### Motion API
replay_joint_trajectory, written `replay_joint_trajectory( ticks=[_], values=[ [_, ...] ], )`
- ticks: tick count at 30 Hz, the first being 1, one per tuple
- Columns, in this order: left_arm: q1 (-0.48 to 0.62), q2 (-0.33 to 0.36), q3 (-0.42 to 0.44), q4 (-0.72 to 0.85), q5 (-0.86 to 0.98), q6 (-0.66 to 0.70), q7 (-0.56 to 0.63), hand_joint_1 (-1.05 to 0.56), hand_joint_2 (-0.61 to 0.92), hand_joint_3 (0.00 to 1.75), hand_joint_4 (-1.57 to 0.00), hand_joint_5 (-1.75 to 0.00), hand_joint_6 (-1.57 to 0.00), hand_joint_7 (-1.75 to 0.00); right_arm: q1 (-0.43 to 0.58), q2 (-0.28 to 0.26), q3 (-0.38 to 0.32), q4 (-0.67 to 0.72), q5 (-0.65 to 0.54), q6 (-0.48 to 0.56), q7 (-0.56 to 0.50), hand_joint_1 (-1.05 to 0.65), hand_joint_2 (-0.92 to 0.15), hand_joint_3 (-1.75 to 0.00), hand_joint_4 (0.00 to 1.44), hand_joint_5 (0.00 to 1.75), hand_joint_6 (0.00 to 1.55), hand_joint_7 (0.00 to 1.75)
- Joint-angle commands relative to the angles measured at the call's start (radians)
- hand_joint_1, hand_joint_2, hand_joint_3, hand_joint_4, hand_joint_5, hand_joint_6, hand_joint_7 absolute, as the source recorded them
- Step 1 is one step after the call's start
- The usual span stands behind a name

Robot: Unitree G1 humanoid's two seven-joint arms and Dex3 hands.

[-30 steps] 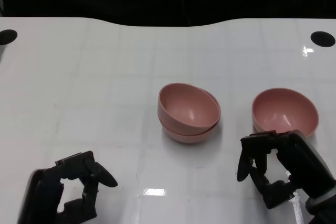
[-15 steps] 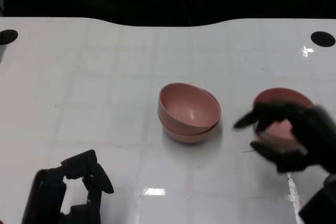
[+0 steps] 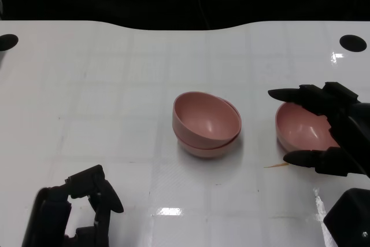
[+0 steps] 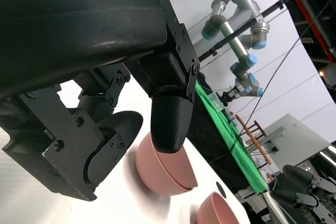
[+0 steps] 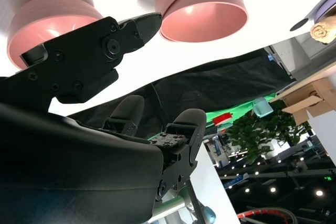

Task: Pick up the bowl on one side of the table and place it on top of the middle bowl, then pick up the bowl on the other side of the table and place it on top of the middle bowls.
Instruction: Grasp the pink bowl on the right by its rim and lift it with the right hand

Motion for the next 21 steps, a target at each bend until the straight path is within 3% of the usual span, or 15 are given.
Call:
replay_joint_trajectory(
  ticks=[1, 11, 16, 17, 19, 21],
  values=[
    [0.0, 0.004, 0.011, 0.004, 0.005, -0.004, -0.012, 0.04, 0.31, 1.53, -0.92, -1.75, -0.84, -1.56, 0.01, -0.045, 0.006, -0.065, -0.117, 0.109, 0.029, -0.43, -0.69, 0.0, 0.07, 0.86, 0.21, 0.37],
    [0.003, 0.002, 0.018, -0.003, 0.02, 0.005, -0.012, 0.04, 0.31, 1.54, -0.91, -1.75, -0.84, -1.54, -0.002, -0.053, 0.07, -0.11, -0.287, 0.269, 0.062, -0.51, -0.73, -0.01, 0.06, 0.73, 0.22, 0.24],
    [0.002, 0.001, 0.02, -0.003, 0.024, 0.004, -0.012, 0.04, 0.31, 1.54, -0.91, -1.75, -0.85, -1.54, -0.002, -0.056, 0.081, -0.12, -0.297, 0.294, 0.065, -0.52, -0.74, 0.0, 0.07, 0.71, 0.23, 0.21],
    [0.004, 0.001, 0.019, -0.008, 0.023, 0.005, -0.014, 0.04, 0.31, 1.54, -0.91, -1.75, -0.85, -1.54, -0.024, -0.055, 0.107, -0.101, -0.353, 0.352, 0.113, -0.52, -0.74, 0.0, 0.07, 0.71, 0.23, 0.21],
    [0.007, 0.003, 0.02, -0.014, 0.022, 0.007, -0.016, 0.04, 0.31, 1.54, -0.91, -1.75, -0.85, -1.54, -0.06, -0.052, 0.148, -0.068, -0.439, 0.443, 0.183, -0.5, -0.77, 0.0, 0.22, 0.45, 0.33, 0.09],
    [0.008, 0.005, 0.022, -0.016, 0.027, 0.006, -0.015, 0.04, 0.31, 1.54, -0.91, -1.75, -0.85, -1.54, -0.077, -0.052, 0.168, -0.05, -0.474, 0.484, 0.203, -0.5, -0.79, 0.0, 0.28, 0.33, 0.37, 0.04]
  ],
)
